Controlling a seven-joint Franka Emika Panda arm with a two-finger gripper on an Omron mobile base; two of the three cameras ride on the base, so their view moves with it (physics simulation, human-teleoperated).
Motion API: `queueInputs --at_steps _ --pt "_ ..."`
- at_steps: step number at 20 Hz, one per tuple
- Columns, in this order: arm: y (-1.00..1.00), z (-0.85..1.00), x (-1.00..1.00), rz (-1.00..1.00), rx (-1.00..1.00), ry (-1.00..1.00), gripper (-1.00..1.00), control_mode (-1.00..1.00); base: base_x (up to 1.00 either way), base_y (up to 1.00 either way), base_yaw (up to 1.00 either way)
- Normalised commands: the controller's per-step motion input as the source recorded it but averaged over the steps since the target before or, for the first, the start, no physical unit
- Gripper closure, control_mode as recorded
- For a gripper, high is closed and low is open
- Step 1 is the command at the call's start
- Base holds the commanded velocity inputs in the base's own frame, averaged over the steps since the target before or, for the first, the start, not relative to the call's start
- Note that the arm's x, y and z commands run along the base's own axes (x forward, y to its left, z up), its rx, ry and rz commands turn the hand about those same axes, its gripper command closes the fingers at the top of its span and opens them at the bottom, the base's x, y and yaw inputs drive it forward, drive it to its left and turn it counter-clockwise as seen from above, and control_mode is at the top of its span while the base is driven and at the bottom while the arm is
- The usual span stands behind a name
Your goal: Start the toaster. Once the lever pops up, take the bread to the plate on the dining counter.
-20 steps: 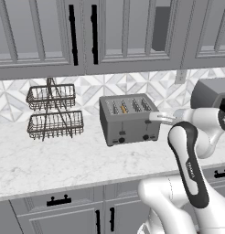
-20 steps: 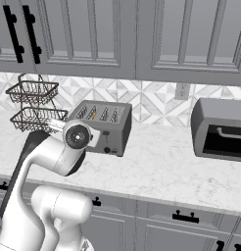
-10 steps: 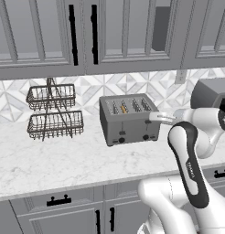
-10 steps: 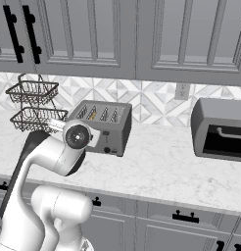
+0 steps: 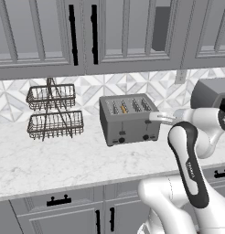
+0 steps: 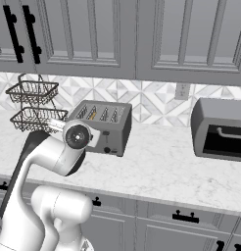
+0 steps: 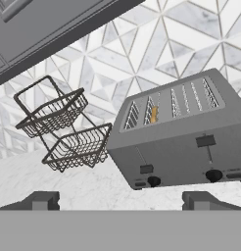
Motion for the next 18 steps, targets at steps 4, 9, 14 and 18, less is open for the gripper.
queueInputs --at_steps 4,9,14,18 --pt "0.00 0.00 0.00 0.00 0.00 0.00 -1.00 -1.00 0.00 0.00 0.00" --pt "0.00 0.00 0.00 0.00 0.00 0.00 -1.00 -1.00 0.00 0.00 0.00" --pt "0.00 0.00 0.00 0.00 0.00 0.00 -1.00 -1.00 0.00 0.00 0.00" --pt "0.00 0.00 0.00 0.00 0.00 0.00 -1.00 -1.00 0.00 0.00 0.00"
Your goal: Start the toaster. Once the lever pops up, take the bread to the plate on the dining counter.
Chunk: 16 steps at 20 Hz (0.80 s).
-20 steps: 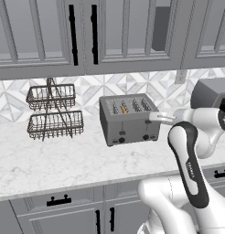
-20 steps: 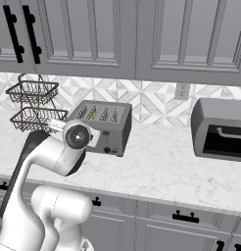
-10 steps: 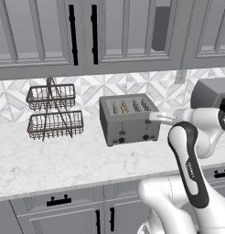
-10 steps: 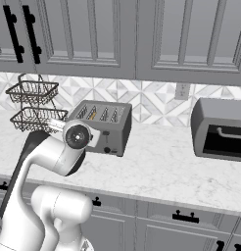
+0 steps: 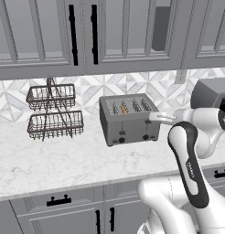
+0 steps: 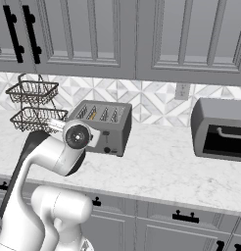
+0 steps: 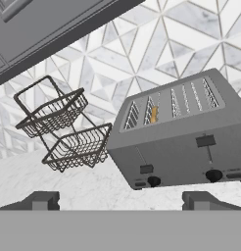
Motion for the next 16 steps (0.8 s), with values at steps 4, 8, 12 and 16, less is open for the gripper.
queueInputs --at_steps 4,8,12,16 --pt "0.00 0.00 0.00 0.00 0.00 0.00 -1.00 -1.00 0.00 0.00 0.00" --pt "0.00 0.00 0.00 0.00 0.00 0.00 -1.00 -1.00 0.00 0.00 0.00" --pt "0.00 0.00 0.00 0.00 0.00 0.00 -1.00 -1.00 0.00 0.00 0.00" --pt "0.00 0.00 0.00 0.00 0.00 0.00 -1.00 -1.00 0.00 0.00 0.00"
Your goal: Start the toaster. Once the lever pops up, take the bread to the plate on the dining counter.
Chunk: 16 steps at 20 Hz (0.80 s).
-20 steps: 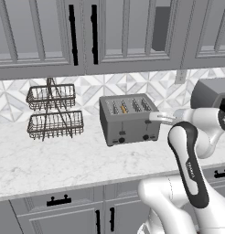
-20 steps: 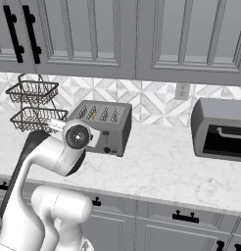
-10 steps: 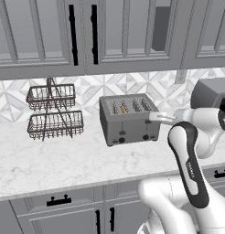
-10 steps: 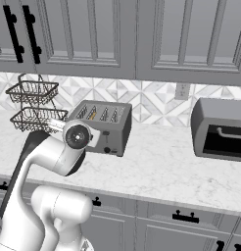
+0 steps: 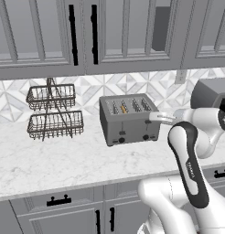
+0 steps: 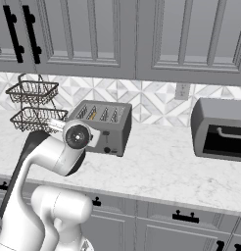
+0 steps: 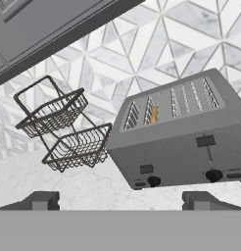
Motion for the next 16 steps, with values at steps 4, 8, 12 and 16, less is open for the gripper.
queueInputs --at_steps 4,8,12,16 --pt "0.00 0.00 0.00 0.00 0.00 0.00 -1.00 -1.00 0.00 0.00 0.00" --pt "0.00 0.00 0.00 0.00 0.00 0.00 -1.00 -1.00 0.00 0.00 0.00" --pt "0.00 0.00 0.00 0.00 0.00 0.00 -1.00 -1.00 0.00 0.00 0.00" --pt "0.00 0.00 0.00 0.00 0.00 0.00 -1.00 -1.00 0.00 0.00 0.00"
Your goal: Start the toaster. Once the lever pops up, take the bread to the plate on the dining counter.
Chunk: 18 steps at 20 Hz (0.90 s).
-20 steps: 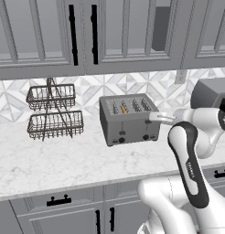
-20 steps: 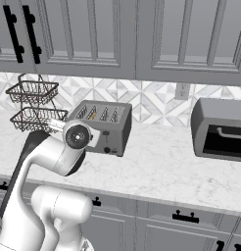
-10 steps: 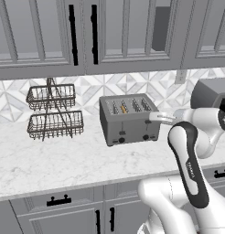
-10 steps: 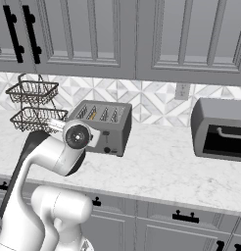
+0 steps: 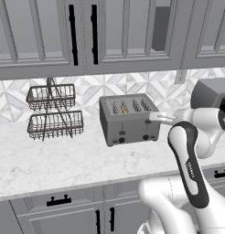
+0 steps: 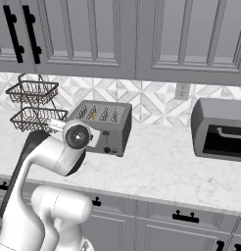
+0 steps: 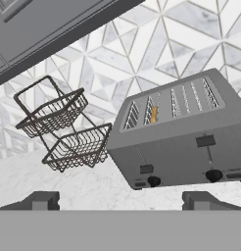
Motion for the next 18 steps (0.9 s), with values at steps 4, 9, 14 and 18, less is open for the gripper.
queueInputs --at_steps 4,9,14,18 --pt "0.00 0.00 0.00 0.00 0.00 0.00 -1.00 -1.00 0.00 0.00 0.00" --pt "0.00 0.00 0.00 0.00 0.00 0.00 -1.00 -1.00 0.00 0.00 0.00" --pt "0.00 0.00 0.00 0.00 0.00 0.00 -1.00 -1.00 0.00 0.00 0.00" --pt "0.00 0.00 0.00 0.00 0.00 0.00 -1.00 -1.00 0.00 0.00 0.00"
